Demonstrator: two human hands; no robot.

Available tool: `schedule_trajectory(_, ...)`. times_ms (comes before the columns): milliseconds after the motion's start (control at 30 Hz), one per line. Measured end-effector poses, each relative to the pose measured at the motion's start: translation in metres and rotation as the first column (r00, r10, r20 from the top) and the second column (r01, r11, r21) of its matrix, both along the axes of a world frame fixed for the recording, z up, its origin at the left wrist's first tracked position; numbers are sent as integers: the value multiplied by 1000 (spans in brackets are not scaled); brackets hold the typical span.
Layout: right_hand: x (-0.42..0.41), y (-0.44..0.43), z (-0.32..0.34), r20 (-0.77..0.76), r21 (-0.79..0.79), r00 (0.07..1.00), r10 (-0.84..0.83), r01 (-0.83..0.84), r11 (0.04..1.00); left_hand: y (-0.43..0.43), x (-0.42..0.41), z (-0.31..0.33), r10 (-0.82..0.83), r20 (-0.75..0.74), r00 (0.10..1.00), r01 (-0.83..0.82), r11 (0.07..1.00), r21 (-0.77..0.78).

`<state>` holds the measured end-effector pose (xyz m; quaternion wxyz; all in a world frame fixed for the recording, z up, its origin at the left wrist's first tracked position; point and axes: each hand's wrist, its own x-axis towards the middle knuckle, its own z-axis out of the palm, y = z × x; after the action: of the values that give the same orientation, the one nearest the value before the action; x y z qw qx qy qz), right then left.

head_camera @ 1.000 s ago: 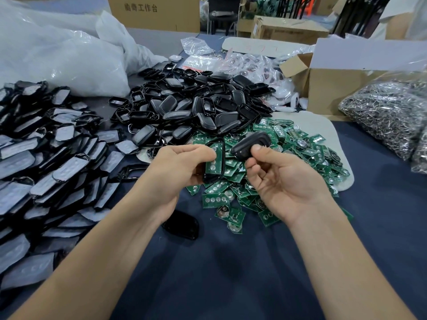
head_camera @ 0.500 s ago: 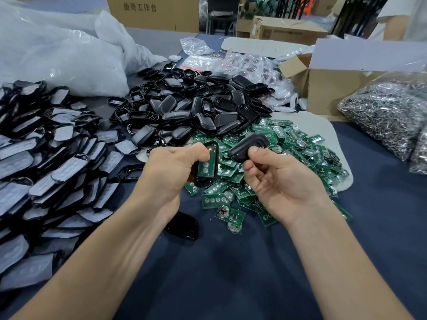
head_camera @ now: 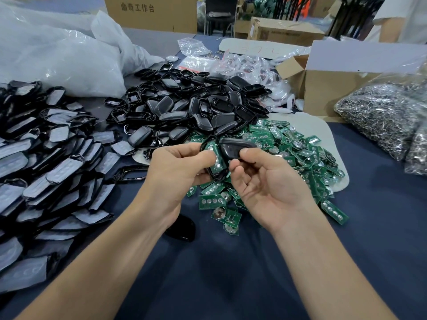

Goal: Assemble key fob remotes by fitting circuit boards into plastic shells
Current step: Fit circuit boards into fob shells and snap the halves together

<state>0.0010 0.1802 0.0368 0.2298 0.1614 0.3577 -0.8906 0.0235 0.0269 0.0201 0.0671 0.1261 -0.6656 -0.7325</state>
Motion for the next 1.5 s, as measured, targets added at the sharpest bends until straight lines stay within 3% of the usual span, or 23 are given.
schedule_trajectory(267,3,-8,-8,-98,202,994,-40,59,978,0,1,1,-50,-30,998,50,999,12)
schedule_trajectory(400,5,-7,-8,-232,352,965,120,-32,936,-2,-2,1,-47,-16,999,47,998,51)
schedule_trajectory(467,5,-4,-7,-381,555,903,197,53,830,-5,-4,0,-43,-10,999,43,998,50)
schedule_trajectory(533,3,2,-6,-565,760,772,290,351,547,-8,-5,-1,-31,7,1000,30,999,32)
schedule_trajectory(600,4,6,-2,-657,743,578,484,607,282,-10,-6,-1,-10,42,999,10,1000,-3)
schedule_trajectory(700,8,5,-3,-632,684,426,648,699,207,-10,-6,1,1,82,997,1,1000,-20)
schedule_trajectory(900,14,-3,-10,-583,713,470,663,687,141,-12,-6,2,-26,132,991,21,999,36)
schedule_trajectory(967,14,-5,-12,-596,729,492,635,664,169,-13,-7,1,-57,115,992,48,996,75)
schedule_trajectory(1067,11,-6,-14,-624,771,580,523,565,294,-15,-7,2,-126,91,988,111,983,147)
schedule_trajectory(1233,5,-3,-13,-568,717,776,273,305,627,-15,-6,5,-235,140,962,201,954,223)
schedule_trajectory(1300,2,-2,-11,-488,556,854,180,145,819,-16,-5,6,-239,133,962,204,950,237)
schedule_trajectory(1367,0,0,-8,-347,276,927,144,-45,960,-17,-4,9,-234,117,965,195,941,278)
schedule_trajectory(1433,-2,3,-7,-203,19,970,135,-134,991,-18,-4,12,-229,88,969,187,920,344)
schedule_trajectory(1500,-3,5,-7,-114,-130,982,149,-163,978,-20,-4,13,-239,49,970,202,898,391)
